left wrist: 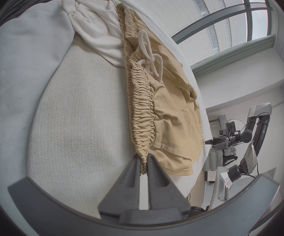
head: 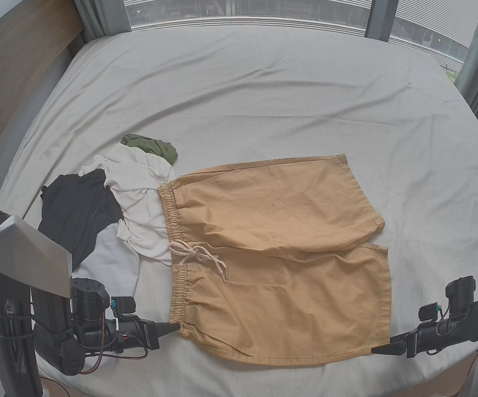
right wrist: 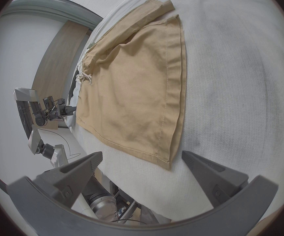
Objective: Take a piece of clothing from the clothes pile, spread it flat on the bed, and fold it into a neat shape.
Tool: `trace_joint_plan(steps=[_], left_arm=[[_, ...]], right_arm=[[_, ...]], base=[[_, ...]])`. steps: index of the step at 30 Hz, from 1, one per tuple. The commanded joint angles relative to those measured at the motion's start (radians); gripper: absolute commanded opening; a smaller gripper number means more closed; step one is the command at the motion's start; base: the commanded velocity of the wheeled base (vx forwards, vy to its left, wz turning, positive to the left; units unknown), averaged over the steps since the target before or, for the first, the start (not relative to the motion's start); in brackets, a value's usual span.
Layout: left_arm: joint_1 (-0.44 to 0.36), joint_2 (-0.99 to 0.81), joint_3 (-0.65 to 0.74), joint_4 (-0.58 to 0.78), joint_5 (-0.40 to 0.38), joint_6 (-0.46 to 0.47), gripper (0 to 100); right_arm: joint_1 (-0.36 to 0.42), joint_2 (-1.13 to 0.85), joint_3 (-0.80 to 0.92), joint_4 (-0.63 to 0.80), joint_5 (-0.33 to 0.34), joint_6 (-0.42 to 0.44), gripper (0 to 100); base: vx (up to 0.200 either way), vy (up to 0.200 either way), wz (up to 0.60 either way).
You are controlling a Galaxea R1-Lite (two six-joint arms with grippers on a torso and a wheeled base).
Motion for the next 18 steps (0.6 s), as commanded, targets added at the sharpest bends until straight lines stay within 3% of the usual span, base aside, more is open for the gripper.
trace_joint_plan(steps=[1,7,8,18], left_arm=[[0.000,0.000,0.000,-0.001,0.000,-0.001,0],[0.000,0.000,0.000,-0.001,0.000,-0.001,0],[0.000,0.000,0.000,-0.001,0.000,-0.001,0],[0.000,-0.002,0.000,-0.001,0.001,0.001,0]], right_arm=[[0.005,0.037,0.002,-0.005,0.001,0.002,100],[0.014,0.040,-0.004,-0.006,-0.008,0.008,100],[0.014,0.048,-0.008,-0.006,-0.011,0.009,0],[0.013,0.061,-0.016,-0.006,-0.011,0.011,0]], base=[[0.000,0.000,0.00],[0.000,0.000,0.00],[0.000,0.000,0.00],[0.000,0.000,0.00]])
